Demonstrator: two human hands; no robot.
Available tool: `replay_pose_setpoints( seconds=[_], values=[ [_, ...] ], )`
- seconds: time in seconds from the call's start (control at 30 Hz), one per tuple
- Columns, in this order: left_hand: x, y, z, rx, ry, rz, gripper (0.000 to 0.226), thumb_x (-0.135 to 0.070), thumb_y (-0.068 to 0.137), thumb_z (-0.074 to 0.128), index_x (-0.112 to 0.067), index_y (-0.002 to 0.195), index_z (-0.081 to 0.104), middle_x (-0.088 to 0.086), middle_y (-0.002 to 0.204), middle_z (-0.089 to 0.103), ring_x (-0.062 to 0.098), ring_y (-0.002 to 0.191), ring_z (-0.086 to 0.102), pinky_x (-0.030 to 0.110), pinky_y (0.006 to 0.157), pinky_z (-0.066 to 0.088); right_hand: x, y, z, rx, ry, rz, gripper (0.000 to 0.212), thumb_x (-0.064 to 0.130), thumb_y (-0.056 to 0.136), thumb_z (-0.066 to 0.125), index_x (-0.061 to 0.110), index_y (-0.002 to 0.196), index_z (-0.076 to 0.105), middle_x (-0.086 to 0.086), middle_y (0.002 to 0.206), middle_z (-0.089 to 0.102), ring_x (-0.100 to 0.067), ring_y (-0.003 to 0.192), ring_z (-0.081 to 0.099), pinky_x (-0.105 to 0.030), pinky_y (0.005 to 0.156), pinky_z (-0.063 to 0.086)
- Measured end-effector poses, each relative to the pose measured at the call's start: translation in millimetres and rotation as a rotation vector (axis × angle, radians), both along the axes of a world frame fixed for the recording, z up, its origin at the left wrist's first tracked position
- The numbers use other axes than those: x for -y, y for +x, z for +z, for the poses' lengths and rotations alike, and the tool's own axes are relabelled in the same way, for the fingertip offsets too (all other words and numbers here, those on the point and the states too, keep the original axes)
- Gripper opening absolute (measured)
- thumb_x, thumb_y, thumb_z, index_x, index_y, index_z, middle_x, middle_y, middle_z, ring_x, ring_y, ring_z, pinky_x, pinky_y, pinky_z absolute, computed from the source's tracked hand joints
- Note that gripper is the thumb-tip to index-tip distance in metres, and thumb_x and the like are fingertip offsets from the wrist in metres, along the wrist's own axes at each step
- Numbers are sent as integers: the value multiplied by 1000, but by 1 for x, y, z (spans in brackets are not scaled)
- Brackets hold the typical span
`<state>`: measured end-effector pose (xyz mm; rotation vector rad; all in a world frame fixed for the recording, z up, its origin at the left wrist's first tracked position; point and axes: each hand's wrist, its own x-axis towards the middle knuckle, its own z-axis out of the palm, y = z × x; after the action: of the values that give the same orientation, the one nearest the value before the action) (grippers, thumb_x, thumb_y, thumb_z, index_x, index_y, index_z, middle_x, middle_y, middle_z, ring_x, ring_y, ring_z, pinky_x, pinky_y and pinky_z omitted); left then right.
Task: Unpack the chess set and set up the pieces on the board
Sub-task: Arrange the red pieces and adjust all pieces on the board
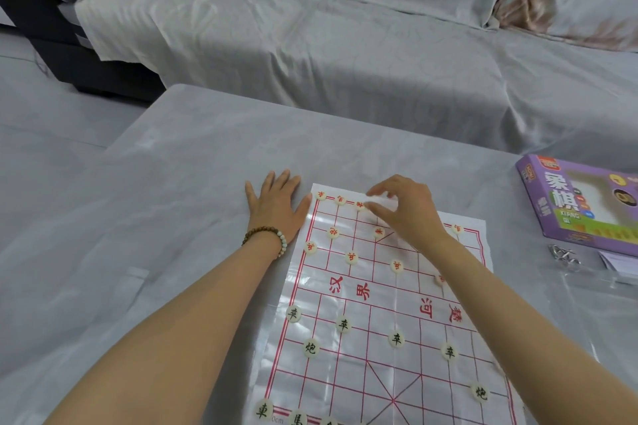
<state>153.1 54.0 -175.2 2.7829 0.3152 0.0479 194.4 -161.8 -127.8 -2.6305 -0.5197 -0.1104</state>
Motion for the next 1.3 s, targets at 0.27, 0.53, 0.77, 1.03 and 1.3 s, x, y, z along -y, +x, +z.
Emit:
replay_pose_setpoints(
  seconds=[0.27, 0.53, 0.77, 1.03, 1.3],
  values=[
    [34, -15, 31, 95, -138, -87, 54, -46, 97, 27, -23, 145, 23, -2, 155, 16, 19, 144, 8, 44, 117, 0, 20, -37, -8, -58, -183, -87, 33, 49, 83, 62, 25, 104, 68, 9, 106, 66, -12, 95, 58, -28, 93, 34],
    [113, 0, 61, 73, -155, -433, 61, -50, 93, 39, -22, 145, 23, -3, 154, 20, 16, 141, 18, 39, 117, 12, 106, -31, 16, -129, 77, -152, 20, 31, 83, 68, 23, 102, 68, 9, 98, 66, -5, 83, 56, -20, 78, 43],
    [191, 27, 56, -106, 48, -655, 59, -49, 91, 47, -21, 141, 33, -1, 147, 36, 19, 135, 31, 36, 112, 21, 190, -19, 20, -138, 59, -219, 23, 22, 87, 64, 19, 110, 62, 7, 98, 62, -9, 87, 58, -28, 82, 50],
    [204, 48, 52, -151, 145, -660, 57, -47, 92, 44, -27, 143, 29, -1, 152, 25, 20, 140, 21, 36, 115, 15, 185, 0, 6, -226, -45, -118, 16, 28, 85, 66, 23, 100, 65, 6, 102, 63, -9, 90, 58, -32, 85, 51],
    [197, 54, 28, -206, 157, -658, 56, -50, 91, 44, -34, 143, 27, -3, 155, 17, 20, 141, 17, 43, 115, 16, 185, 6, -12, -244, -81, -94, 24, 28, 86, 65, 25, 110, 65, 1, 106, 59, -12, 92, 54, -22, 81, 42]
  ],
)
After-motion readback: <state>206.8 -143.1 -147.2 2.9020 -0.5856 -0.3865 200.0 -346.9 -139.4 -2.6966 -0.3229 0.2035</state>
